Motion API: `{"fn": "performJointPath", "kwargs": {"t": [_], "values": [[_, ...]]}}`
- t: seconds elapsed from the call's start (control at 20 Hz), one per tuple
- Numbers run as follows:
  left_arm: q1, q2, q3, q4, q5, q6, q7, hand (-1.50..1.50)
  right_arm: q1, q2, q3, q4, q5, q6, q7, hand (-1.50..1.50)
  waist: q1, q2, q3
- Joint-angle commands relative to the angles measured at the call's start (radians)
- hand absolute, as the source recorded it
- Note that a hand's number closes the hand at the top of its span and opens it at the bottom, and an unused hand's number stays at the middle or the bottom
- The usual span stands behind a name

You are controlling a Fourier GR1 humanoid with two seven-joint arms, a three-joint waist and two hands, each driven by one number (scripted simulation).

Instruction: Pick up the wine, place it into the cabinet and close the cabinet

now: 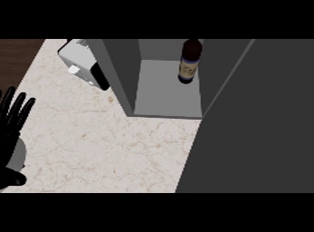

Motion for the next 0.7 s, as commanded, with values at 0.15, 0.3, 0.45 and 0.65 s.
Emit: {"fn": "performJointPath", "kwargs": {"t": [0.15, 0.3, 0.45, 0.65], "values": [[-0.030, 0.026, 0.017, 0.004, 0.017, -0.016, 0.030, -1.50, -0.172, 0.210, 0.113, -0.041, -0.083, -0.017, 0.166, 1.50, 0.026, 0.003, -0.001], [-0.021, 0.018, 0.012, 0.020, 0.015, -0.043, 0.016, -1.50, -0.251, 0.286, 0.088, 0.026, -0.097, -0.032, 0.199, 1.50, 0.043, 0.007, -0.002], [-0.043, 0.025, 0.012, 0.052, 0.011, -0.050, 0.030, -1.50, -0.403, 0.369, 0.055, 0.116, -0.095, -0.044, 0.285, 1.50, 0.038, 0.006, -0.003], [-0.035, 0.034, 0.032, 0.051, 0.023, -0.044, 0.040, -1.50, -0.632, 0.566, 0.025, 0.288, -0.080, -0.102, 0.397, 1.50, 0.031, -0.001, 0.000]]}}
